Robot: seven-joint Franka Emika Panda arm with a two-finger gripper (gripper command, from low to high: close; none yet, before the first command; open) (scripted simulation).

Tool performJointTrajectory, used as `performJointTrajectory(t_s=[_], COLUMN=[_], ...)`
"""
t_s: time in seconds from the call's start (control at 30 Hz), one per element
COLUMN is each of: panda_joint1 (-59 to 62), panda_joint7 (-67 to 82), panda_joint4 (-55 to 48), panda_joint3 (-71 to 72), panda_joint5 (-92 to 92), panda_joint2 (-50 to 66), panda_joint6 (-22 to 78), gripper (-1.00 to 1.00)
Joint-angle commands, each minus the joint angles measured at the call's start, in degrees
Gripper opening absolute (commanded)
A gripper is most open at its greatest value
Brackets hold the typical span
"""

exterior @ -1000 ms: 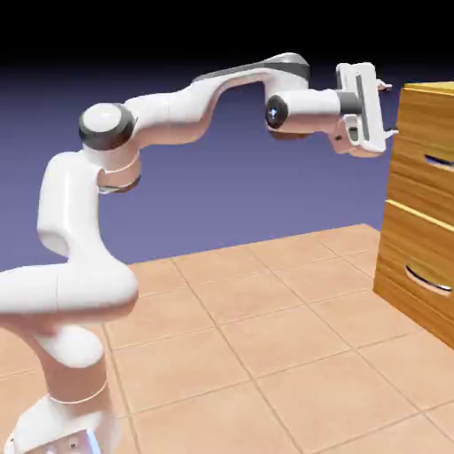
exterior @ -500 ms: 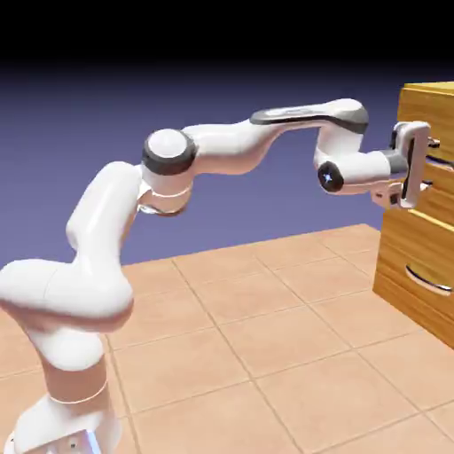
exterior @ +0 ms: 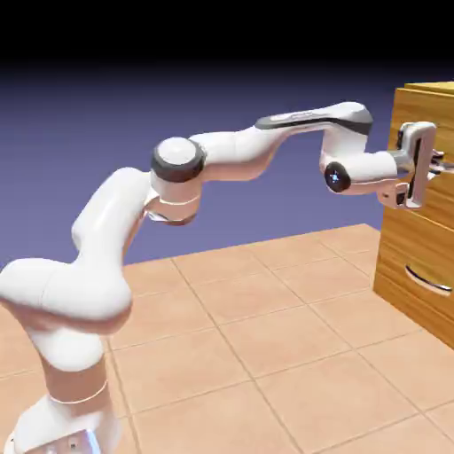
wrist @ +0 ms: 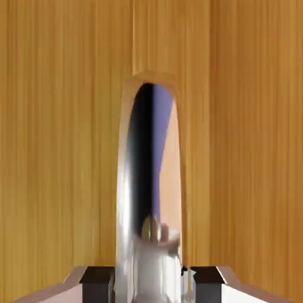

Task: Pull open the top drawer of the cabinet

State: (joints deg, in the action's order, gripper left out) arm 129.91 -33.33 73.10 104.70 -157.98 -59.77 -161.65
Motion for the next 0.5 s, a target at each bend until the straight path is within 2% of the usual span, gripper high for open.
performJointTrajectory(t_s=[0.0, 0.47], panda_joint1=[-1.42, -24.34], panda_joint7=[0.79, 9.53], panda_joint4=[2.09, 31.15], panda_joint3=[-0.68, -13.35], panda_joint5=[-0.51, -4.33], panda_joint2=[0.54, 7.47], panda_joint6=[0.7, 9.45], gripper=[-1.0, -1.0])
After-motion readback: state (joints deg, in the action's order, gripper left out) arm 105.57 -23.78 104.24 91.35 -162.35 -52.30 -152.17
